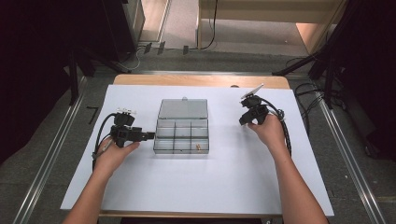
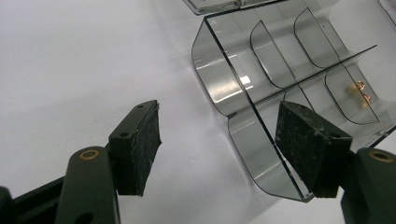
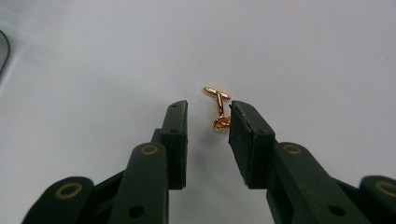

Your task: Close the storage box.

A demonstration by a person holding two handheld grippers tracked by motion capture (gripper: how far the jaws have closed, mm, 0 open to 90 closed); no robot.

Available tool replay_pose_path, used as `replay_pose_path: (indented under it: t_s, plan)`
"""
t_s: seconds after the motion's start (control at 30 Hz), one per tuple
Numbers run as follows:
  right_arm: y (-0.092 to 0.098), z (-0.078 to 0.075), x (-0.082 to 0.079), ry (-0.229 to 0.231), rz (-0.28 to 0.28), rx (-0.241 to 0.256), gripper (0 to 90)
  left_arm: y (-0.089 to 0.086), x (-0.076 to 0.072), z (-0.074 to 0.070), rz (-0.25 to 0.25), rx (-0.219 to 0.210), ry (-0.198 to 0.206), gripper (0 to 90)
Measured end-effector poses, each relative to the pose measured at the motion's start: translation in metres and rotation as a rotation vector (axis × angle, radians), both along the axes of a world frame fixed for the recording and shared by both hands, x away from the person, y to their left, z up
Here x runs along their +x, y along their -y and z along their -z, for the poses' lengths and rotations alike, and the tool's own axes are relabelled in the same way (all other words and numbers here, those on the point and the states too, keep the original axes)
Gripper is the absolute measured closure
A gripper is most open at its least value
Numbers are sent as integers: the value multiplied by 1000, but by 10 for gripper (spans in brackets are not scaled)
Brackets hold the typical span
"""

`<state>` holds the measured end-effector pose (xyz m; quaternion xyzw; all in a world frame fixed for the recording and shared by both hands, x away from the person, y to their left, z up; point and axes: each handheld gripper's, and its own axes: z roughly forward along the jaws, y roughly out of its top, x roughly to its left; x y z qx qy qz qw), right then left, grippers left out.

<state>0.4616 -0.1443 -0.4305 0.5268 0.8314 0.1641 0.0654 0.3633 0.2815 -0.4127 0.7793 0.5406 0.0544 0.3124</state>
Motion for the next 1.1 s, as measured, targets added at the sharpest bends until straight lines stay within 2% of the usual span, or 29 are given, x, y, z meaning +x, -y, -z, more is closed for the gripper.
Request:
replay_pose_path:
  t_s: [0.13, 0.4, 0.5, 0.6, 0.87, 1.0, 1.1]
  plan:
    - [0, 4, 4, -12, 1, -8, 700, 0, 0, 0, -1, -1, -1, 318]
    - [-3, 15, 9, -27, 1, -61, 710, -3, 0, 0, -9, -5, -3, 318]
    - [-4, 15, 9, -22, 5, -61, 725, -2, 0, 1, -9, -2, -4, 318]
    - [-4, 16, 9, -14, 4, -57, 795, -1, 0, 2, -9, -1, -7, 318]
    - [-1, 15, 9, -23, 24, -37, 802, -2, 1, 1, 5, -16, -13, 317]
    - [1, 14, 8, -26, 21, -51, 801, -5, 1, 1, 5, -14, -15, 316]
    - [4, 11, 7, -31, 22, -26, 802, -5, 1, -1, 1, -20, -11, 316]
